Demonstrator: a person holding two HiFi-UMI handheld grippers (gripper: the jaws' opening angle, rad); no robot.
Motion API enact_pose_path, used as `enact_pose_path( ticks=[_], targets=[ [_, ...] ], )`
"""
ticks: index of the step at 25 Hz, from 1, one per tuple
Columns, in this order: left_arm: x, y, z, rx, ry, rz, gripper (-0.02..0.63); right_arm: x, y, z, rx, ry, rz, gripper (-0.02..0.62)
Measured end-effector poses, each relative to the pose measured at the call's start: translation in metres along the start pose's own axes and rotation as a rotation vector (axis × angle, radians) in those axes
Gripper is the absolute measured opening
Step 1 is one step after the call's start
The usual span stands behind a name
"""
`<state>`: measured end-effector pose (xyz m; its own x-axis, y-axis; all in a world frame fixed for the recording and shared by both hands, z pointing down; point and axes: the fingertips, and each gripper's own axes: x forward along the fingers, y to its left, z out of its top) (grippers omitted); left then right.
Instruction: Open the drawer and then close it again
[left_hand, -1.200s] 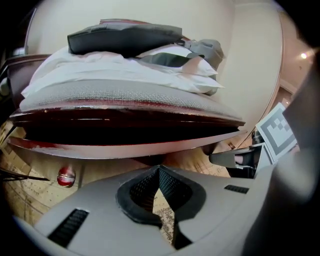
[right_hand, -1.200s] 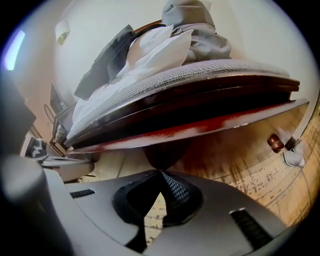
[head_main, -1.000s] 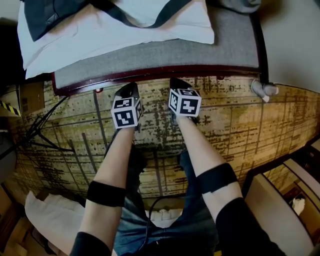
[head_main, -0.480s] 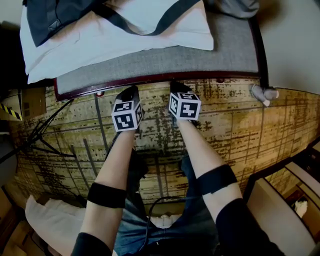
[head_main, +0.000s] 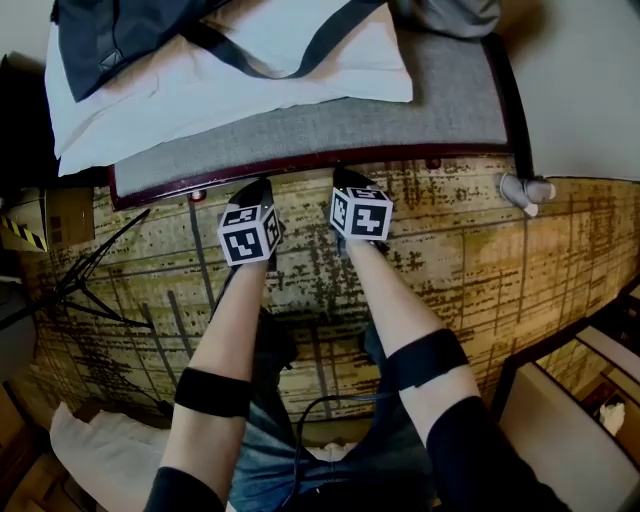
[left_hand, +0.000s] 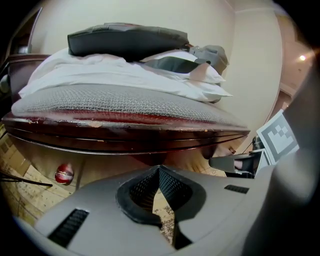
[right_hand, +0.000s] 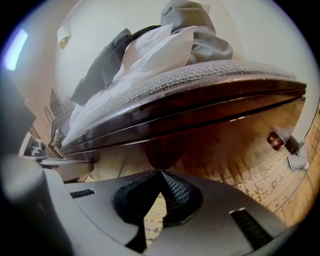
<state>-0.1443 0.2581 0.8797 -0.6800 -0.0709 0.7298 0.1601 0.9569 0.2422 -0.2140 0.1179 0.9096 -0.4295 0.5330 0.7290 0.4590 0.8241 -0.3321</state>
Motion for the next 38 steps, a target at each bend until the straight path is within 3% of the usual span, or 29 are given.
enact_pose_path(
  ticks=[5, 10, 25, 30, 38],
  targets=[
    [-0.003, 0.000, 0.002, 0.021, -0.007, -0.002, 0.000, -0.003, 0.003, 0.004, -0.080, 0.013, 0.015, 0.000],
    [-0.041, -0.013, 0.012, 0.064, -0.015, 0.011, 0.000, -0.041, 0.007, 0.024, -0.099, -0.013, -0.018, 0.002],
    [-0.327, -0.128, 0.151, 0.148, -0.156, -0.066, 0.000, -0.344, 0.109, 0.182, -0.175, -0.212, 0.104, 0.005],
    [-0.406, -0.155, 0.187, 0.142, -0.199, -0.079, 0.000, -0.431, 0.118, 0.207, -0.185, -0.254, 0.118, 0.005],
    [-0.484, -0.166, 0.219, 0.185, -0.239, -0.063, 0.000, -0.511, 0.134, 0.240, -0.248, -0.294, 0.131, 0.005]
  ],
)
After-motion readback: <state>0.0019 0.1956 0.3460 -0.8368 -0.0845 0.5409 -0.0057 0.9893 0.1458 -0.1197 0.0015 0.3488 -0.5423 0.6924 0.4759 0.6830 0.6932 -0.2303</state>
